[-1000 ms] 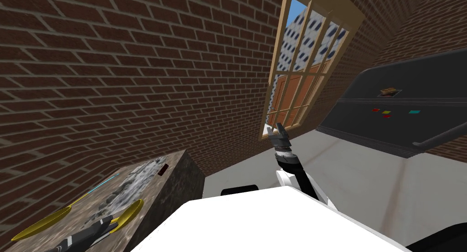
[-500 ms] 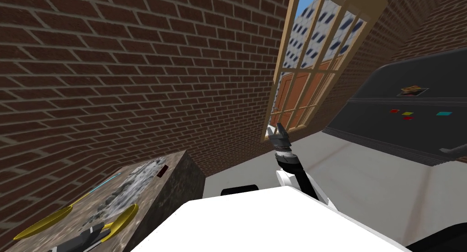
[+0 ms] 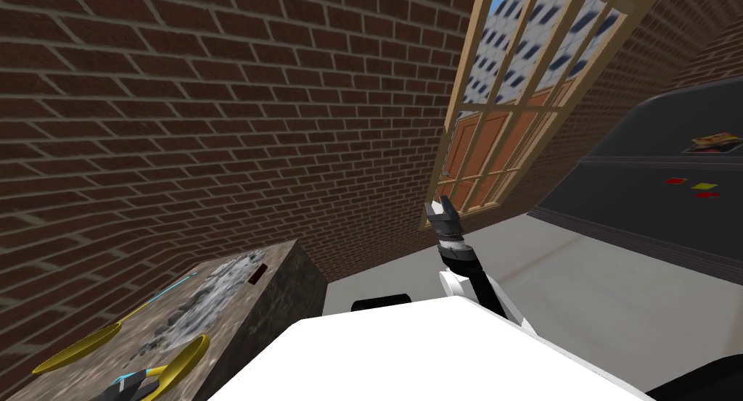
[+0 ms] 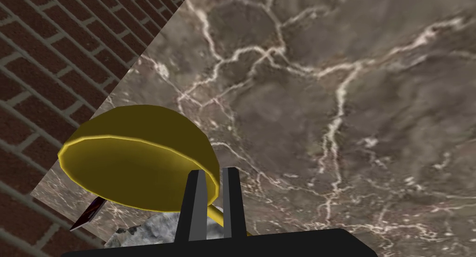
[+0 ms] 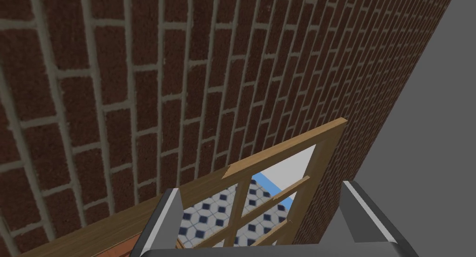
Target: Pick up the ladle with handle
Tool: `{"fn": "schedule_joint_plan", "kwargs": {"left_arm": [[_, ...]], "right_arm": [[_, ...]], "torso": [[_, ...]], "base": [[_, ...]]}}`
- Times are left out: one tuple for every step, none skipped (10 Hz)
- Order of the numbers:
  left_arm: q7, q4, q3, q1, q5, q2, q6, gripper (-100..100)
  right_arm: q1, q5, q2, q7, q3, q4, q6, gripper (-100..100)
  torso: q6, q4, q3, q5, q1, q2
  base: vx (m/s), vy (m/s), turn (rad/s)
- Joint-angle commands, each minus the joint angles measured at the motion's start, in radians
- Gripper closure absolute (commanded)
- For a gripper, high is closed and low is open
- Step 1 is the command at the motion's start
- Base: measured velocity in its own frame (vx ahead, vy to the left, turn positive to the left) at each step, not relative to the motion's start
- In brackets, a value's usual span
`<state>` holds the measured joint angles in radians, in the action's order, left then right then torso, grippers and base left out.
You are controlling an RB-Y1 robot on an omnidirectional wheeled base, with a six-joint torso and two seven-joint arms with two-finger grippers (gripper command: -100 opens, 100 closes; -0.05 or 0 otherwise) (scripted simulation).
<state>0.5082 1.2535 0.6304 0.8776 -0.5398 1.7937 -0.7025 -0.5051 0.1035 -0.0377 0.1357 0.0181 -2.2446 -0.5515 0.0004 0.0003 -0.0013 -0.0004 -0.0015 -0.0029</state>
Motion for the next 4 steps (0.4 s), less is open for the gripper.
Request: {"fn": "schedule_joint_plan", "kwargs": {"left_arm": [[-0.019,-0.014,-0.050,0.050,0.005,-0.004,-0.029,100],[-0.019,-0.014,-0.062,0.081,0.005,-0.004,-0.029,100],[-0.013,-0.016,-0.049,0.058,0.009,-0.005,-0.026,100],[-0.012,-0.017,-0.051,0.060,0.011,-0.006,-0.028,0]], "right_arm": [[0.000,0.000,0.000,0.000,0.000,0.000,0.000,0],[0.000,0.000,0.000,0.000,0.000,0.000,0.000,0],[0.000,0.000,0.000,0.000,0.000,0.000,0.000,0],[0.000,0.000,0.000,0.000,0.000,0.000,0.000,0]], "torso": [[0.000,0.000,0.000,0.000,0.000,0.000],[0.000,0.000,-0.001,0.000,0.000,-0.002],[0.000,0.000,-0.001,0.000,0.001,-0.001],[0.001,0.000,0.001,0.000,0.001,0.001]], "base": [[0.097,-0.012,0.116],[0.075,-0.014,0.051],[0.022,-0.006,0.005],[0.005,-0.001,-0.002]]}}
